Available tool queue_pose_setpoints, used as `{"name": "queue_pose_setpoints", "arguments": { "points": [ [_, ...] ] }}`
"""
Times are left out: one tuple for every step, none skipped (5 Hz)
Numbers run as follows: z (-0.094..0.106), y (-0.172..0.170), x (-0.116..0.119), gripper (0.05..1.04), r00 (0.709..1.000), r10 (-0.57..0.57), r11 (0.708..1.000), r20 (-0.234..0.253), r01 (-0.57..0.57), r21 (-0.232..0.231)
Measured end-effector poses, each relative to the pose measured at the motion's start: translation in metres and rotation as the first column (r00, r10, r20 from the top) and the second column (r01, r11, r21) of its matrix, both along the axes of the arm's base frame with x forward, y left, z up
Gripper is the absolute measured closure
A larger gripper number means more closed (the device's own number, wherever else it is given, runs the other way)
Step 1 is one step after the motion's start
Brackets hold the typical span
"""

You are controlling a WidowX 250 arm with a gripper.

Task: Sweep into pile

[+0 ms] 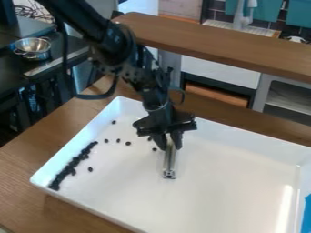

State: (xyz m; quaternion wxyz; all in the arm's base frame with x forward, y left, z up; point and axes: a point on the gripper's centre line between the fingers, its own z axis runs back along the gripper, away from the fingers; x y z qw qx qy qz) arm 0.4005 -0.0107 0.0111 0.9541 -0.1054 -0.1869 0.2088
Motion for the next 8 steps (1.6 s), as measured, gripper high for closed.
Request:
{"name": "queue_pose_setpoints", "arguments": {
  "points": [
    [-0.001, 0.001, 0.009, 0.765, 1.000, 0.025, 1.000, -0.006, -0.025, 0.009],
    [-0.001, 0.006, 0.009, 0.766, 0.998, 0.059, 0.998, -0.014, -0.059, 0.009],
    [-0.001, 0.031, 0.010, 0.765, 0.992, 0.124, 0.992, -0.027, -0.123, 0.015],
    [-0.002, 0.069, 0.006, 0.766, 0.976, 0.216, 0.976, -0.035, -0.216, 0.025],
    [-0.006, 0.082, 0.001, 0.765, 0.974, 0.226, 0.973, -0.020, -0.225, 0.040],
    [-0.008, 0.095, -0.006, 0.766, 0.971, 0.240, 0.970, -0.019, -0.239, 0.055],
    [-0.008, 0.120, -0.027, 0.766, 0.959, 0.280, 0.958, -0.038, -0.277, 0.081],
    [-0.006, 0.134, -0.039, 0.765, 0.970, 0.237, 0.966, -0.050, -0.230, 0.116]
  ]
}}
